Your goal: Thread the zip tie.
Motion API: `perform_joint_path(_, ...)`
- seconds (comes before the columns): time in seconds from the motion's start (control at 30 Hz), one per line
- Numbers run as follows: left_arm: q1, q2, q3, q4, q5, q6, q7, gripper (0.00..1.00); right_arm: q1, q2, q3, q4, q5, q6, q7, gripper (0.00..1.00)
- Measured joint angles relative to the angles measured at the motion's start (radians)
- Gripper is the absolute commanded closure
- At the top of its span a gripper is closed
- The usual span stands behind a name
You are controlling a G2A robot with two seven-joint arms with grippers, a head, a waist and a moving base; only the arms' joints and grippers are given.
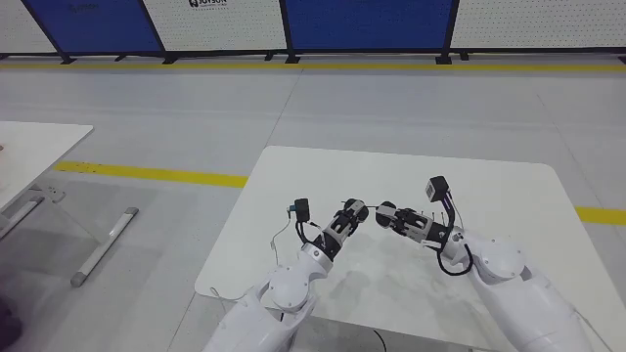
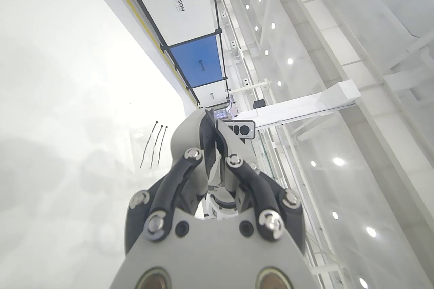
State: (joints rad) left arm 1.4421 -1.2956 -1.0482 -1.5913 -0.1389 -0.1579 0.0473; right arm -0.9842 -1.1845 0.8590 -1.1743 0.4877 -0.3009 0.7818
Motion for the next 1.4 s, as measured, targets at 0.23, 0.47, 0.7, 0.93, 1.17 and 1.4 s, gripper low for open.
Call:
perform_joint_path(0.23,0.003,-0.002,0.003,-0.001,0.015,-0.007,0.009,0.69,0.000,0.000,0.000,0.000,0.000,0.000,0.000,1.00)
perform_joint_path(0.47,0.017,-0.001,-0.003,-0.013,0.024,-0.021,-0.009,0.03,0.000,0.000,0.000,0.000,0.000,0.000,0.000,1.00)
perform_joint_path(0.7,0.022,-0.001,-0.008,-0.009,0.032,-0.028,-0.014,0.63,0.000,0.000,0.000,0.000,0.000,0.000,0.000,1.00)
perform_joint_path(0.93,0.017,-0.003,-0.007,-0.005,0.030,-0.025,-0.010,0.80,0.000,0.000,0.000,0.000,0.000,0.000,0.000,1.00)
perform_joint_path(1.17,0.015,-0.005,-0.006,-0.004,0.037,-0.022,-0.003,1.00,0.000,0.000,0.000,0.000,0.000,0.000,0.000,1.00)
perform_joint_path(1.4,0.013,-0.007,-0.005,0.001,0.042,-0.022,0.000,1.00,0.000,0.000,0.000,0.000,0.000,0.000,0.000,1.00)
